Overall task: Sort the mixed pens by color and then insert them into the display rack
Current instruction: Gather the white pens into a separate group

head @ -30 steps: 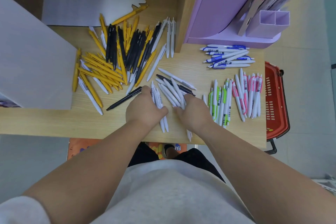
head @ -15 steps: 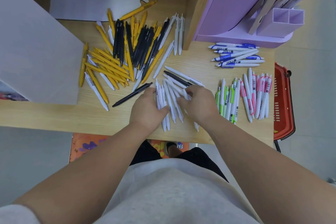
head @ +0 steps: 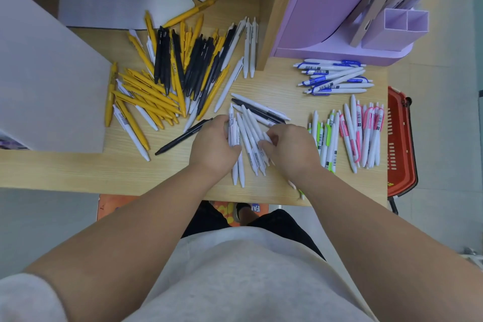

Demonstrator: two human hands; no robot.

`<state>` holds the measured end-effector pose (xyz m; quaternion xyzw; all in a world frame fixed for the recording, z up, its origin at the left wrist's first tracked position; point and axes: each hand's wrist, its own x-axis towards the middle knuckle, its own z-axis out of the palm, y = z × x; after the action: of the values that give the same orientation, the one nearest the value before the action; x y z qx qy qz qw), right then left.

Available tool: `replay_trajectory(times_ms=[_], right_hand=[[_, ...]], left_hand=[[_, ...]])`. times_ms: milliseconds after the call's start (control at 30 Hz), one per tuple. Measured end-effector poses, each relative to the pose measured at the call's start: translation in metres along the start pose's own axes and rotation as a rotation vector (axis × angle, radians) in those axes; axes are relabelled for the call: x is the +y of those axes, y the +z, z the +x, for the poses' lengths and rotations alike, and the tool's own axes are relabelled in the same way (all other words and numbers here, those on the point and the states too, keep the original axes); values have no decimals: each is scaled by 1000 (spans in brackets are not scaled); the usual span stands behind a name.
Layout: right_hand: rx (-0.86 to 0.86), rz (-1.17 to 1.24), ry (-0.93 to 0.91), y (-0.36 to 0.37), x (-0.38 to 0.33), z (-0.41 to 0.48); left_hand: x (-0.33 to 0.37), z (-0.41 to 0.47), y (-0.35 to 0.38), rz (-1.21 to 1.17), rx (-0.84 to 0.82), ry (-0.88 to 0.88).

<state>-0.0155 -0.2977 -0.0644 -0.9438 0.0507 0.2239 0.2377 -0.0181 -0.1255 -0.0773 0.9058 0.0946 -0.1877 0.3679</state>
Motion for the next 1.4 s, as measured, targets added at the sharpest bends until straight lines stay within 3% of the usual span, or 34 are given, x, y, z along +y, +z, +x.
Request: replay_trajectory(times_ms=[133,267,667,900,1033,1233,1400], right_hand=[[50,232,56,-2,-2,5],[72,288,68,0,-11,12],[-7,214,81,21,-16,-6],[111,228,114,7,-5,-2],[197,79,21,-13,0,16],[79,-306,-90,-19,5,46],[70,-391,-130,-20,3,52]], left_hand=[[-7,-1,-3,5,36,5],[-15,-4,-6,-11,72,-52],[-13,-19,4,31,-11,-68],[-14,-26,6,35,-12,-49],[-14,-17,0,33,7,-51],[-26,-14,-22,113,157,-6],[-49,-14,-46,262,204,-71]])
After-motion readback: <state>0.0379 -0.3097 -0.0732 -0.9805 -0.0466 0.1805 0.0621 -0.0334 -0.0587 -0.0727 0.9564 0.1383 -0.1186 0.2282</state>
